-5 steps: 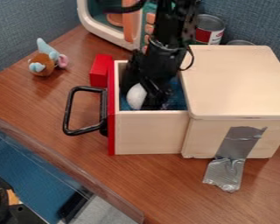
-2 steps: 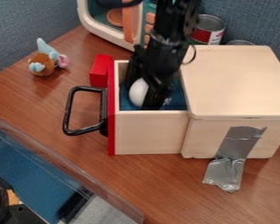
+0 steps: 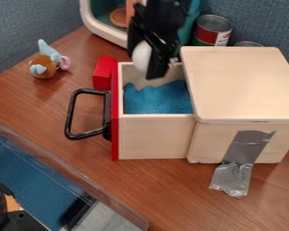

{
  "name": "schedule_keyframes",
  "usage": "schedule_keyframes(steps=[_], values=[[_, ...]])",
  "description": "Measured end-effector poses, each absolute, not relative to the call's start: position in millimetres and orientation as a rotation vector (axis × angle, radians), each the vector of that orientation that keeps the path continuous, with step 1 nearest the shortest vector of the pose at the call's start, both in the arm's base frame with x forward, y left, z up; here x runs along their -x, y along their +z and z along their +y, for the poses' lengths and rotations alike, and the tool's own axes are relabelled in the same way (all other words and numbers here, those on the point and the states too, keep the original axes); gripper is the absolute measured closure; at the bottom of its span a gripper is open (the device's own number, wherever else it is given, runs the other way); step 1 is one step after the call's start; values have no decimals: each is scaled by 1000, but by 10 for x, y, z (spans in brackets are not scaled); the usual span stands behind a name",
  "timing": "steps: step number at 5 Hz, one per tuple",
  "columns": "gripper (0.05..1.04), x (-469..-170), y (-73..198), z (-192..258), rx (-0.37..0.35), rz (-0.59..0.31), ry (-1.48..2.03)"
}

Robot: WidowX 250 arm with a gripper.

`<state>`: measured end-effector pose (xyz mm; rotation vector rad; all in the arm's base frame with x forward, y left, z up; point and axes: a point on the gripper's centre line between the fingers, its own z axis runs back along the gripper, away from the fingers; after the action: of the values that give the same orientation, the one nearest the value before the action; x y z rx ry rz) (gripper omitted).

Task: Move the white egg from the drawer to the table

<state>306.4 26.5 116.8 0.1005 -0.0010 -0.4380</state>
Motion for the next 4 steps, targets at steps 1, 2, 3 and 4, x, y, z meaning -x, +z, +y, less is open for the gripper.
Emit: schedule_keyframes(steps=[1,2,3,4], values=[[199,-3114,1295,558,-113,-23,-369],[199,-3065,1363,949,-122,-30,-273],[199,-2982,1361,1233,-136,-28,-194],[199,-2747,1203,1481,-150,30,-129]])
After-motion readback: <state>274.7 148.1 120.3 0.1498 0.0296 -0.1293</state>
